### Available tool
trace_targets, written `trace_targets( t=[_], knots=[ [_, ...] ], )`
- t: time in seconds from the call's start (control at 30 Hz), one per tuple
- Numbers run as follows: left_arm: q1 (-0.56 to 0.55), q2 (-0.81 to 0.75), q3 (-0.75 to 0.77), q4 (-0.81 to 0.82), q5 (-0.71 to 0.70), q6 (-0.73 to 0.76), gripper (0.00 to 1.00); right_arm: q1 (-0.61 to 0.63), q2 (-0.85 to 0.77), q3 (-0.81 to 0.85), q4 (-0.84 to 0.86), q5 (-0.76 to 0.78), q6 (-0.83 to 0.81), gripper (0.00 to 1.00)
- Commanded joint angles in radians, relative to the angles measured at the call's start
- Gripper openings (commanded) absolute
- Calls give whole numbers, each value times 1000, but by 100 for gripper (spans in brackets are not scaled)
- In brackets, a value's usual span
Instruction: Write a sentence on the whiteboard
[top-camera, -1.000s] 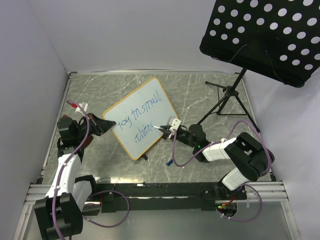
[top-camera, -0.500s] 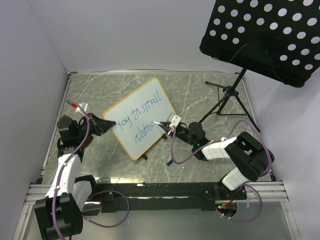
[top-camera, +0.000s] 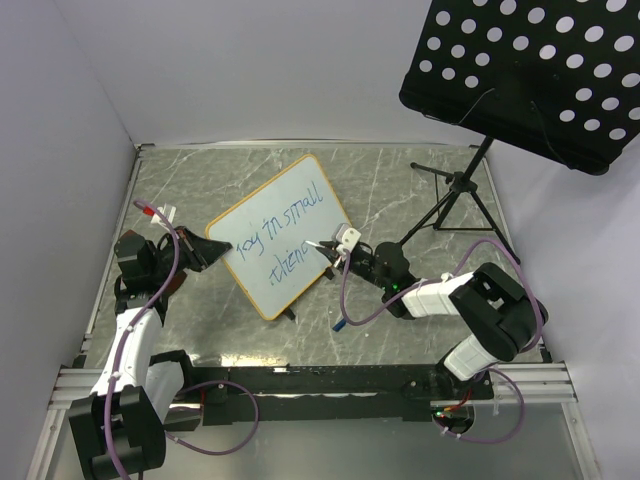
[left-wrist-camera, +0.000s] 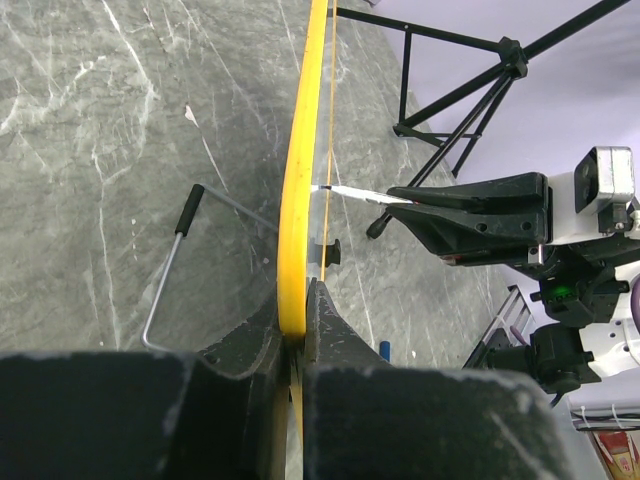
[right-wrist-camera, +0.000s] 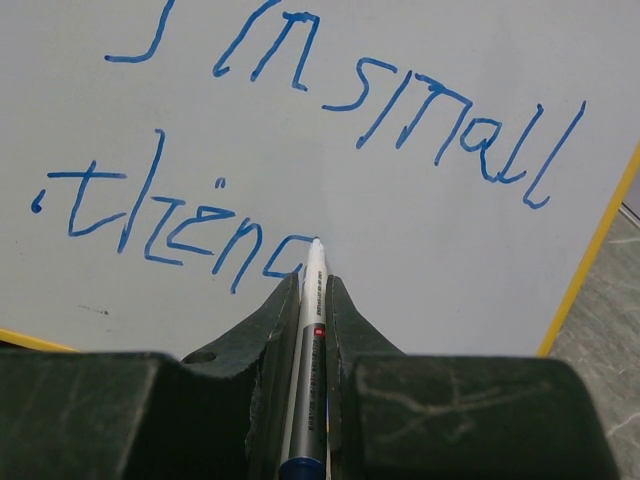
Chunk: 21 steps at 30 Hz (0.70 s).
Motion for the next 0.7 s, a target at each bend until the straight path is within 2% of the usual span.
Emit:
trace_targets(
  t=[0.0,0.67],
  knots=[
    [-10,-14,13,9,47,81,1,-7,-7,-7,14,-19,15,0],
    [-12,-17,13,10,47,79,1,-3,-92,-125,-46,-71,20,0]
  ],
)
